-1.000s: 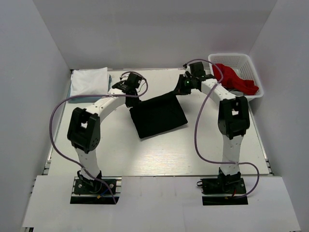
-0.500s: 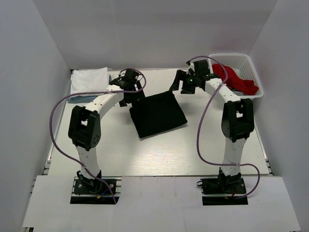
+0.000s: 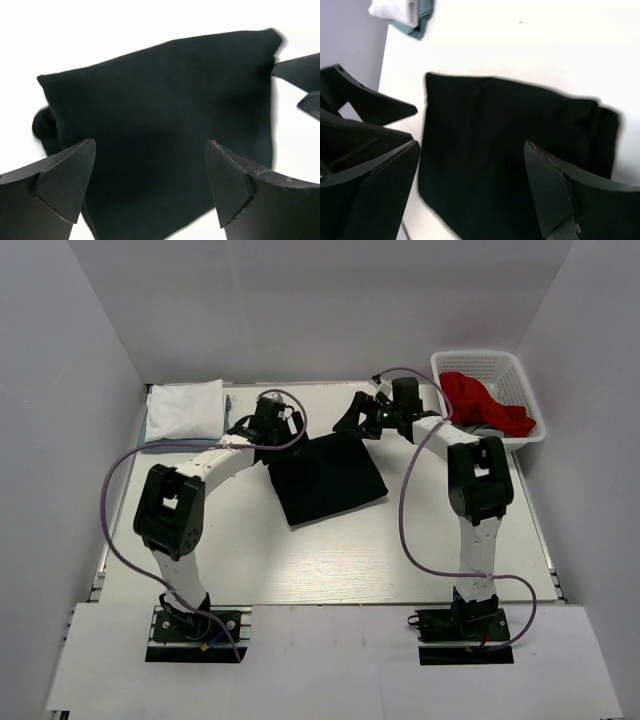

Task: Fold and stack the t-shirts
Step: Fold the long partially folded tshirt into a neat square

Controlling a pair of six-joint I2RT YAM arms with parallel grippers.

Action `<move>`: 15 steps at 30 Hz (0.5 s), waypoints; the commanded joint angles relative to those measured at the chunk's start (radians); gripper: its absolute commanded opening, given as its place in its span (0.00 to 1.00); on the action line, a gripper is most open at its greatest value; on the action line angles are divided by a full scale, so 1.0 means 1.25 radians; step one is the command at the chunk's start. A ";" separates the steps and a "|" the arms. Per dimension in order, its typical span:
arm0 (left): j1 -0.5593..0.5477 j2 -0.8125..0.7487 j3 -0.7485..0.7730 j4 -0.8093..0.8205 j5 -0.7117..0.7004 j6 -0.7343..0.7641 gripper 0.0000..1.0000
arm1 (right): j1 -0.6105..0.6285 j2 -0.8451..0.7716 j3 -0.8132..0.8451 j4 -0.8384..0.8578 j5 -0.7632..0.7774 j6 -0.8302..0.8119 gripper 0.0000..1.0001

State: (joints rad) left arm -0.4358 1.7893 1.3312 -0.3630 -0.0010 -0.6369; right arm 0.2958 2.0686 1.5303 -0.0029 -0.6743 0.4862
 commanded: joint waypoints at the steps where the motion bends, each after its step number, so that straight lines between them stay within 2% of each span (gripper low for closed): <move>1: 0.008 0.078 -0.008 0.051 0.004 0.000 1.00 | -0.005 0.118 0.049 0.126 -0.010 0.066 0.90; 4: 0.008 0.154 0.031 0.011 -0.016 -0.014 1.00 | -0.003 0.206 0.111 0.132 -0.012 0.092 0.90; 8: 0.008 0.193 0.038 -0.046 -0.078 -0.015 1.00 | 0.010 0.253 0.106 0.103 0.034 0.096 0.90; 14: 0.015 0.201 0.106 -0.074 -0.128 0.027 1.00 | 0.025 0.147 -0.026 0.117 0.099 0.057 0.90; 15: 0.015 0.201 0.137 -0.081 -0.137 0.049 1.00 | 0.026 0.092 -0.028 0.102 0.104 0.049 0.90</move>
State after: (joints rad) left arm -0.4290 2.0323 1.4376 -0.3985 -0.0952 -0.6346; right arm 0.3138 2.2768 1.5475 0.2047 -0.6239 0.5949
